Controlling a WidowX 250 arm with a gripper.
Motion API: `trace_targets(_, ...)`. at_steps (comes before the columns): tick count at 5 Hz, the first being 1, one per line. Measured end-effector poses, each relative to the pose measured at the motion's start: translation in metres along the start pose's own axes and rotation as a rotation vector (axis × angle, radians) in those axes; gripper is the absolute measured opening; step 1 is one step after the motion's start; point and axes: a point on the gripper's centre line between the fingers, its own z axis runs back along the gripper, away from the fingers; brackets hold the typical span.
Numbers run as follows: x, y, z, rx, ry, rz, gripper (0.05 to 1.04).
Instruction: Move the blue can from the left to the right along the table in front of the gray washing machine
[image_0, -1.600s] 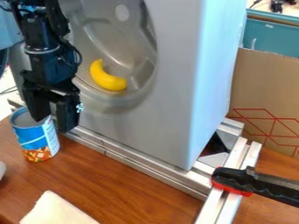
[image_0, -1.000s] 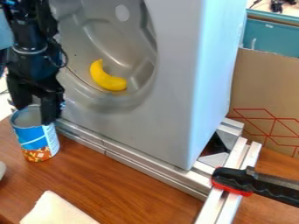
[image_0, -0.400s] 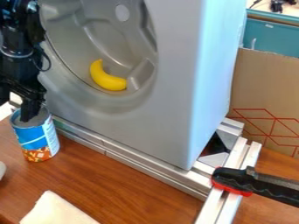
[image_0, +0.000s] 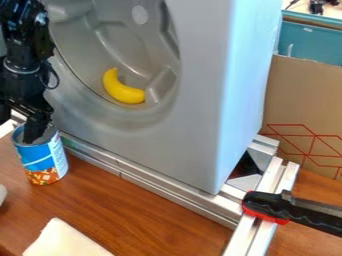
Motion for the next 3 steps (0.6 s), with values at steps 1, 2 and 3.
trace_targets(1,0.0071,0.0077,-0.0063,0.072,-0.050,0.041,0.999)
trace_targets(2,0.0124,0.0038,-0.0113,0.064,-0.108,0.032,1.000)
trace_targets(3,0.0158,0.0036,-0.0157,-0.048,-0.194,0.042,0.999)
